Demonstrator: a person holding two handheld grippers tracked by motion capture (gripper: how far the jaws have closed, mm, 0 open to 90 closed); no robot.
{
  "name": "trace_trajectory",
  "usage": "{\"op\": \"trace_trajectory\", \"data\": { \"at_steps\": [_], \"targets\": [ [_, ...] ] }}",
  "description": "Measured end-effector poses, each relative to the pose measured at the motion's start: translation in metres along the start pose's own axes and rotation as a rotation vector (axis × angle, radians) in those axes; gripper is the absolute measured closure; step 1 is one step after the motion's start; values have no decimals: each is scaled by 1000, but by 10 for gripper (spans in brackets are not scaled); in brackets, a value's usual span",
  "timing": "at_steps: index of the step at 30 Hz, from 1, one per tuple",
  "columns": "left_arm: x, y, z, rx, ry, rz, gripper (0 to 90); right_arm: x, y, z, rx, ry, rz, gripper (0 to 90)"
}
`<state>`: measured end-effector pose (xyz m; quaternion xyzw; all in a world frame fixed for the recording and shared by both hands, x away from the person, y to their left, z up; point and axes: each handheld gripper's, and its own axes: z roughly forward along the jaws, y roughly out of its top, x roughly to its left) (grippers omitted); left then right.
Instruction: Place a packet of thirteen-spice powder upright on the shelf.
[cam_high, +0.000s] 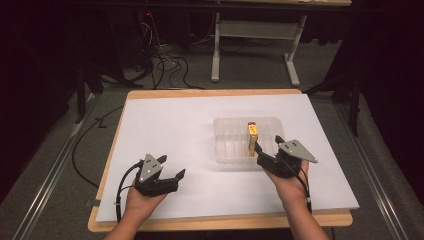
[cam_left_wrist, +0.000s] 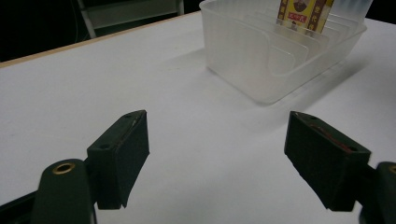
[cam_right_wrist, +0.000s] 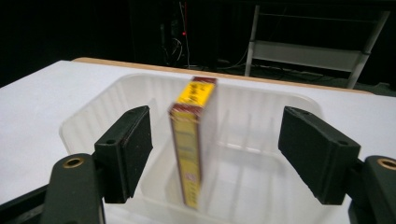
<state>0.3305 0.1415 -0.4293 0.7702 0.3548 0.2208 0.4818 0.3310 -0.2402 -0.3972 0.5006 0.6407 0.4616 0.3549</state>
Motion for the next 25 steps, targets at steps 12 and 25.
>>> {"op": "trace_trajectory", "data": {
  "at_steps": [12, 25],
  "targets": [
    [3, -1, 1, 0, 3, -6, 227, -61, -34, -48, 23, -46, 43, 266],
    [3, -4, 6, 16, 30, -34, 225, -86, -63, -53, 62, -31, 63, 229]
  ]
}}
